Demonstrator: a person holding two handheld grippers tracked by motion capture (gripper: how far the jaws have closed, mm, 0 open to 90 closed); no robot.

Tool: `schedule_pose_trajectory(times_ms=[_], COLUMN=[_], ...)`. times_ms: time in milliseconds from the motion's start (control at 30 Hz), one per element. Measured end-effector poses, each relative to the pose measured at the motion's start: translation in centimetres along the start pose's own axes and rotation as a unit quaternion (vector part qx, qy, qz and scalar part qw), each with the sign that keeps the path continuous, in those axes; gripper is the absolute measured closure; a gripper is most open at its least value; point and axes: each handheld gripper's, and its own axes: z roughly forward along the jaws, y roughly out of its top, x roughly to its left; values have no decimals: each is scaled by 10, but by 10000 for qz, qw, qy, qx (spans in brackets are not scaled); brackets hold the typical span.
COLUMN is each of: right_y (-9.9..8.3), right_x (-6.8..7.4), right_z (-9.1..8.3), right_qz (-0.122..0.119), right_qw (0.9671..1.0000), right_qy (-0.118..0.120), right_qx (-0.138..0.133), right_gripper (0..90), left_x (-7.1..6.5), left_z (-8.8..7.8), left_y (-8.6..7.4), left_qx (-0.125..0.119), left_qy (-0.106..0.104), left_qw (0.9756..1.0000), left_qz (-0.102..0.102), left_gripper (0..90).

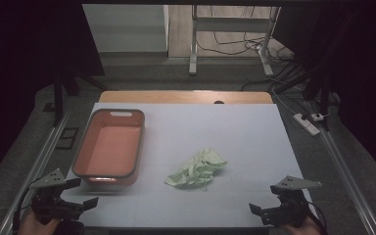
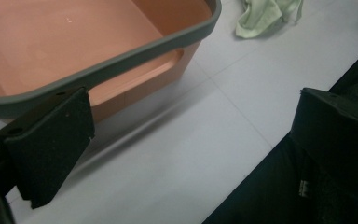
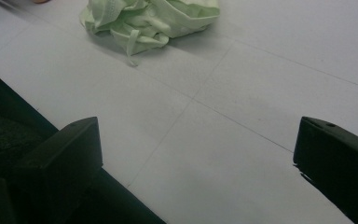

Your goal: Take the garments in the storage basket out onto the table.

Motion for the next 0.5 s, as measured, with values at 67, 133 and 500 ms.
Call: schedule_pose_trajectory(times_ms=[67, 133, 500], right_y=[0, 0, 0], right_x=[0, 0, 1], right_z=[0, 0, 1], right_qz=[-4, -8, -34], right_qw=[10000, 10000, 10000], right_qy=[-6, -13, -39], right_qx=[7, 7, 35], right_gripper=[13, 13, 13], left_x=[-1, -2, -4], left_z=[0, 0, 1], left_y=[0, -1, -2], left_qx=[54, 113, 393], left_qy=[27, 47, 63], left_qw=[10000, 9999, 9992], left_qz=[35, 56, 75], left_gripper=[0, 0, 1])
